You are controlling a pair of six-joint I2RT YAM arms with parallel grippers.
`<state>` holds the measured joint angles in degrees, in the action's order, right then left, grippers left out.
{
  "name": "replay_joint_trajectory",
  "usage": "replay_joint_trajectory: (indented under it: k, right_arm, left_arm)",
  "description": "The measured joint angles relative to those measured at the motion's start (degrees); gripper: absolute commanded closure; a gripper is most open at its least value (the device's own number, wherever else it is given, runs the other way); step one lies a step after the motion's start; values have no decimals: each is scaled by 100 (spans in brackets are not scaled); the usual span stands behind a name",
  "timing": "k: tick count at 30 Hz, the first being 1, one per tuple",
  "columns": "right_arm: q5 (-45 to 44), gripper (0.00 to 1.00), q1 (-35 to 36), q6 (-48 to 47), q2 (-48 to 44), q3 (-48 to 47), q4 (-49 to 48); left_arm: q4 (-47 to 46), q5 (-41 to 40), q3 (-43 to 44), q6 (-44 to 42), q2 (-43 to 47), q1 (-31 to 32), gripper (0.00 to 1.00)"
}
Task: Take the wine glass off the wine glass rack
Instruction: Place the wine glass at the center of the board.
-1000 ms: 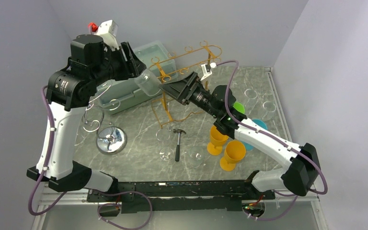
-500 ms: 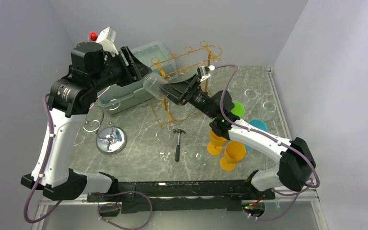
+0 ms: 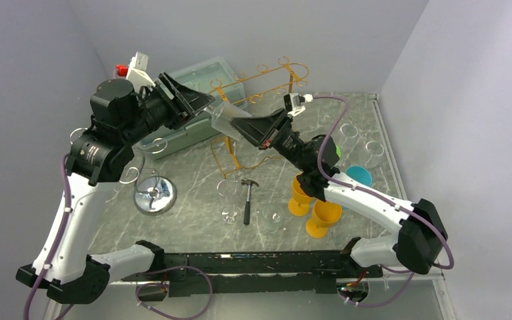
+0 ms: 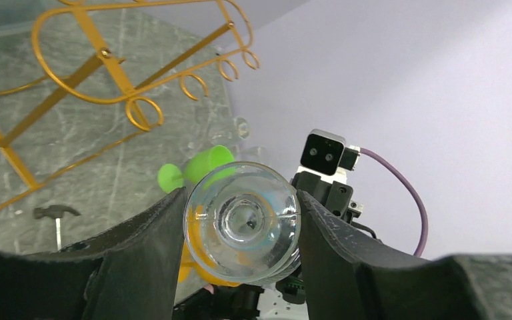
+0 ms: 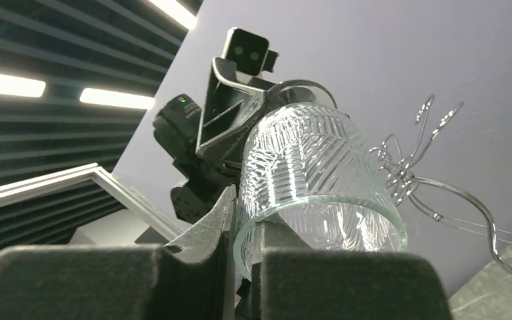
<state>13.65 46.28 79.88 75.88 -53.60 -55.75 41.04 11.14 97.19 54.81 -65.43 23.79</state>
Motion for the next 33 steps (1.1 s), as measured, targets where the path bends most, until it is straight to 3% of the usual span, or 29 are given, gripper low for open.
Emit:
replay_joint_trajectory:
  k: [4, 7, 14, 21, 28, 33]
  right_arm:
    - [-66, 100, 7, -236, -321, 2, 317]
    - [-195, 100, 26, -503, -603, 2, 907]
    - [-656, 100, 26, -1344, -1438, -20, 2852]
    - [-1191, 100, 26, -2363, -1965, -896, 5794]
    - [-1851, 100, 26, -3279, -1635, -2367, 8518]
    - [-2304, 100, 26, -3713, -879, -2898, 9731]
  left_arm:
    - [-372, 160, -216, 173, 96, 26, 13]
    - [-498, 188, -249, 149, 127, 28, 1]
    - [-590, 201, -249, -105, 264, 28, 1]
    - [-179, 120, -181, -761, 348, 28, 1]
    - [387, -46, 17, -1434, 363, 28, 1]
    - [680, -90, 179, -1808, 374, 28, 1]
